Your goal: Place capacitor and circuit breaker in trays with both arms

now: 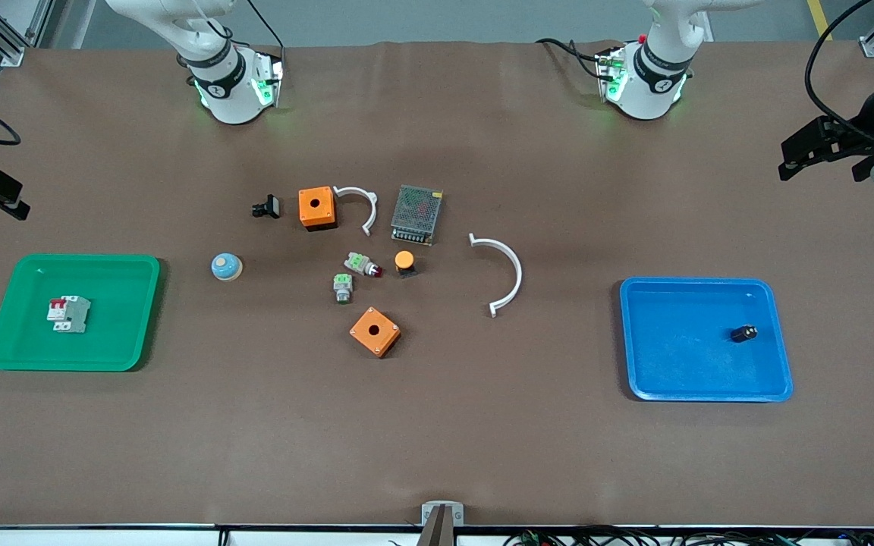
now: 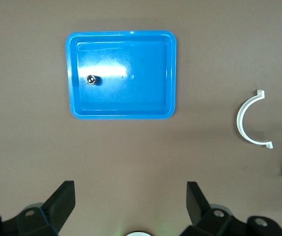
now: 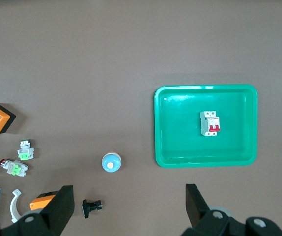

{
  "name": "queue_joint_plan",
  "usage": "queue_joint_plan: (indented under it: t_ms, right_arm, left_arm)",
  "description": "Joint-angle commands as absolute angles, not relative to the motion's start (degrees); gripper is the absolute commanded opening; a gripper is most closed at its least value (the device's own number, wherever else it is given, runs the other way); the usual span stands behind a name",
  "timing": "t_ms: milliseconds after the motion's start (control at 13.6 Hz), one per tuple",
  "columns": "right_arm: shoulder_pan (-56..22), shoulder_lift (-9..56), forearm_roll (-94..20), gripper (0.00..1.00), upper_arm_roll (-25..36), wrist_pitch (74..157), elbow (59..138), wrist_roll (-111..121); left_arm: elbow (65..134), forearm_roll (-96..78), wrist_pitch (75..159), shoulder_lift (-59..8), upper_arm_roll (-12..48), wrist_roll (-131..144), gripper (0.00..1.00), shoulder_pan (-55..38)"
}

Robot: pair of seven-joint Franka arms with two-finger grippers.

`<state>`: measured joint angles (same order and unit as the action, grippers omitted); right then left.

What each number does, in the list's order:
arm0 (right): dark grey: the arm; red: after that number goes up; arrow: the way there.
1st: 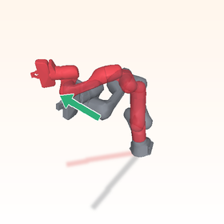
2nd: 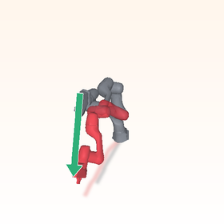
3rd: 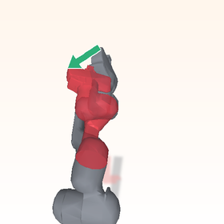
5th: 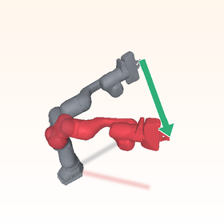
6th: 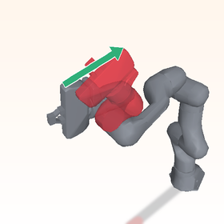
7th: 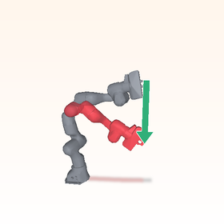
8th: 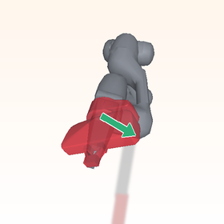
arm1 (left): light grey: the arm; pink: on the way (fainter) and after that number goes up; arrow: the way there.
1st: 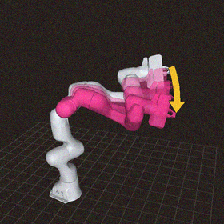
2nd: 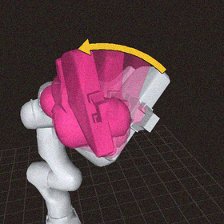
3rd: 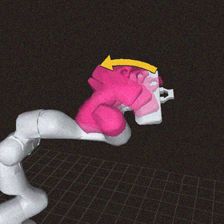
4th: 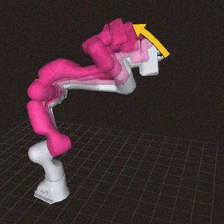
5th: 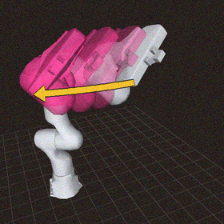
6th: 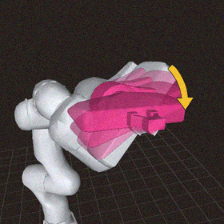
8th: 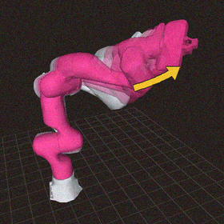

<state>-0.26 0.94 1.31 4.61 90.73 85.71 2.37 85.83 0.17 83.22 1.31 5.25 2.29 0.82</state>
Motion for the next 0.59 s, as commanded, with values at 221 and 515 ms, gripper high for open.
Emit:
queue_joint_plan:
  t_ms: [221, 515]
  right_arm:
    - [-0.7, 2.2, 1.32, 1.0, 4.92, 89.56, 83.41, 1.93]
    - [-0.88, 2.2, 1.32, 1.0, 4.92, 89.74, 83.41, 1.93]
  left_arm:
    - [90.16, -0.53, 87.17, 3.42, 5.36, 2.64, 1.0, 1.14]
    - [91.85, -0.44, 88.77, 4.57, 5.19, 2.64, 1.0, 1.23]
